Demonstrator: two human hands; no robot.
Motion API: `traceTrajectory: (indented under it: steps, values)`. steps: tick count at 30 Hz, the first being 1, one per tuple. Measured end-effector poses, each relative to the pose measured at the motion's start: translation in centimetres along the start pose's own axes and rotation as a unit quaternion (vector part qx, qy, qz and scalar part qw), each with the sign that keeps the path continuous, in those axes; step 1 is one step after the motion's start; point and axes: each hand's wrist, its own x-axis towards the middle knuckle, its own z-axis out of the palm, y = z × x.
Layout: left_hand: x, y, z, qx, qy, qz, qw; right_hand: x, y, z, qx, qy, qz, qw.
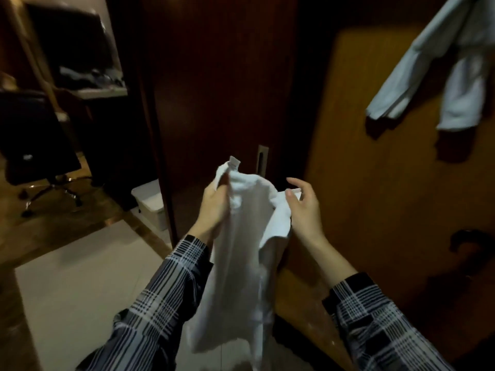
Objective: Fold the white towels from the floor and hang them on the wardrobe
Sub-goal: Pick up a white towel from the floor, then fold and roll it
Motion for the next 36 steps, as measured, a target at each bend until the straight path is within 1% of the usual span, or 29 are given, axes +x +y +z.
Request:
traceTrajectory:
  steps: [2, 5, 7, 9, 11, 13, 15, 16, 18, 19, 20, 22, 23, 25, 27, 29, 33, 34, 36]
  values:
    - [1.4, 2.8, 1.6, 0.011, -0.073, 0.033, 0.997, 1.8, -2.9, -0.1, 0.074, 0.020, -0.043, 0.996]
    - [3.7, 6.6, 3.8, -0.005, -0.182, 0.052, 0.982, 4.2, -7.0, -0.9, 0.202, 0.024, -0.048, 0.978]
    - [5.3, 9.0, 5.0, -0.012, -0.226, 0.064, 0.972, 5.6, -9.5, -1.8, 0.245, 0.025, -0.068, 0.967]
    - [7.0, 11.8, 6.0, -0.003, -0.262, 0.078, 0.962, 7.1, -11.6, -2.7, 0.253, 0.022, -0.097, 0.962]
    - [8.2, 14.5, 6.9, -0.002, -0.291, 0.069, 0.954, 8.2, -13.0, -3.3, 0.211, 0.024, -0.134, 0.968]
    - [9.4, 16.6, 7.8, -0.006, -0.308, 0.036, 0.951, 9.1, -14.2, -3.8, 0.148, 0.043, -0.164, 0.974]
    - [10.7, 17.5, 8.5, -0.007, -0.302, -0.009, 0.953, 9.4, -15.1, -4.0, 0.070, 0.075, -0.174, 0.979]
    - [11.2, 17.6, 8.8, -0.006, -0.299, -0.032, 0.954, 9.6, -15.4, -4.0, 0.018, 0.105, -0.177, 0.978]
    - [11.5, 17.1, 9.5, -0.022, -0.286, -0.080, 0.955, 9.9, -15.8, -4.0, -0.100, 0.167, -0.174, 0.965]
    - [11.5, 16.9, 9.8, -0.044, -0.271, -0.102, 0.956, 10.1, -15.9, -4.1, -0.158, 0.183, -0.171, 0.955]
    - [11.4, 16.6, 10.2, -0.077, -0.255, -0.121, 0.956, 10.3, -16.0, -4.3, -0.205, 0.188, -0.173, 0.945]
    - [11.0, 16.5, 10.6, -0.141, -0.243, -0.136, 0.950, 10.9, -16.3, -4.9, -0.259, 0.178, -0.181, 0.932]
    - [10.9, 16.5, 10.6, -0.157, -0.247, -0.126, 0.948, 11.0, -16.6, -5.2, -0.271, 0.171, -0.186, 0.929]
    - [10.9, 16.6, 10.5, -0.174, -0.275, -0.076, 0.943, 11.1, -17.6, -5.8, -0.274, 0.154, -0.215, 0.925]
    - [10.9, 17.0, 10.3, -0.195, -0.311, -0.026, 0.930, 10.7, -19.0, -6.1, -0.252, 0.144, -0.256, 0.922]
    - [10.6, 17.7, 10.1, -0.224, -0.335, -0.001, 0.915, 10.3, -20.2, -6.4, -0.231, 0.147, -0.280, 0.920]
    - [8.9, 18.3, 10.2, -0.298, -0.371, 0.012, 0.880, 10.6, -21.9, -6.9, -0.188, 0.172, -0.272, 0.928]
    - [8.4, 18.3, 10.3, -0.299, -0.370, 0.022, 0.879, 10.6, -22.0, -7.0, -0.173, 0.170, -0.261, 0.934]
    - [7.5, 18.0, 10.3, -0.273, -0.359, 0.041, 0.892, 10.2, -21.8, -7.1, -0.167, 0.158, -0.238, 0.944]
